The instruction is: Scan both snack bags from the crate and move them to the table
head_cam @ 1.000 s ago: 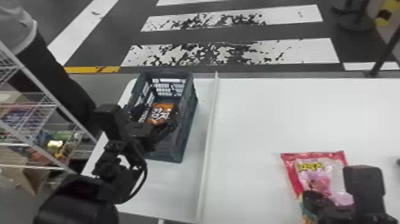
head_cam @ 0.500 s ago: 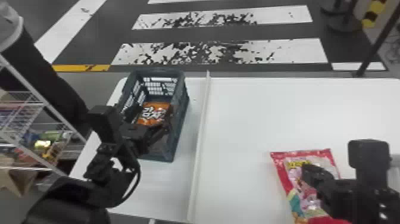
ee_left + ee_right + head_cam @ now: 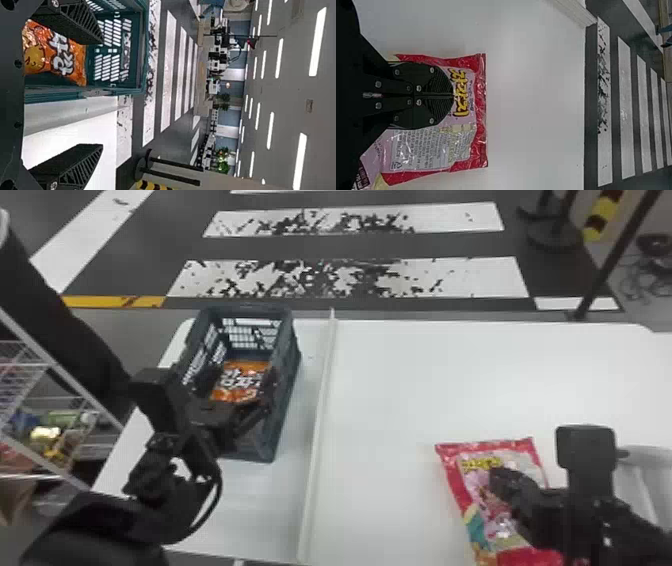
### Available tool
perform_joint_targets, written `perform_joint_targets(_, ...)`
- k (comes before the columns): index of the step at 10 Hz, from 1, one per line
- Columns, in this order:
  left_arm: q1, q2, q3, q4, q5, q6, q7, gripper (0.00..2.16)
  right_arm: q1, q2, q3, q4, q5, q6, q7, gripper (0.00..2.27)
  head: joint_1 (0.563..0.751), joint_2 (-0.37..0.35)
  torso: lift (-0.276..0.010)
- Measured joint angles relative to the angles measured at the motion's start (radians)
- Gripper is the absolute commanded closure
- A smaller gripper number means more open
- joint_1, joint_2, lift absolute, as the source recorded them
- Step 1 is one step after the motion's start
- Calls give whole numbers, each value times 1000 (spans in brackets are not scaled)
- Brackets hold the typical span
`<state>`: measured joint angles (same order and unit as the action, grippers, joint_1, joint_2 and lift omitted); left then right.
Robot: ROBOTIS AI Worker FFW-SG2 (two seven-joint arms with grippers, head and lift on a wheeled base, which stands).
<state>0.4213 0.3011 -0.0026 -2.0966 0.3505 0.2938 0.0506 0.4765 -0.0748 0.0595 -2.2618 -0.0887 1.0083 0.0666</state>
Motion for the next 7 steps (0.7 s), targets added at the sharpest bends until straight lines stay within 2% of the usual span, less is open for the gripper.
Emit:
perform_joint_targets(3,-9,-5,-8,10,-11,0,0,70,-90,1,-46,142,-1,-51,-11,2250,695,55,-87)
perform_joint_targets(7,-13,-3,-10,18,-11,0,-2,70,-168,3,-128,232,-21,-66,-15,2250,695,-3,-87)
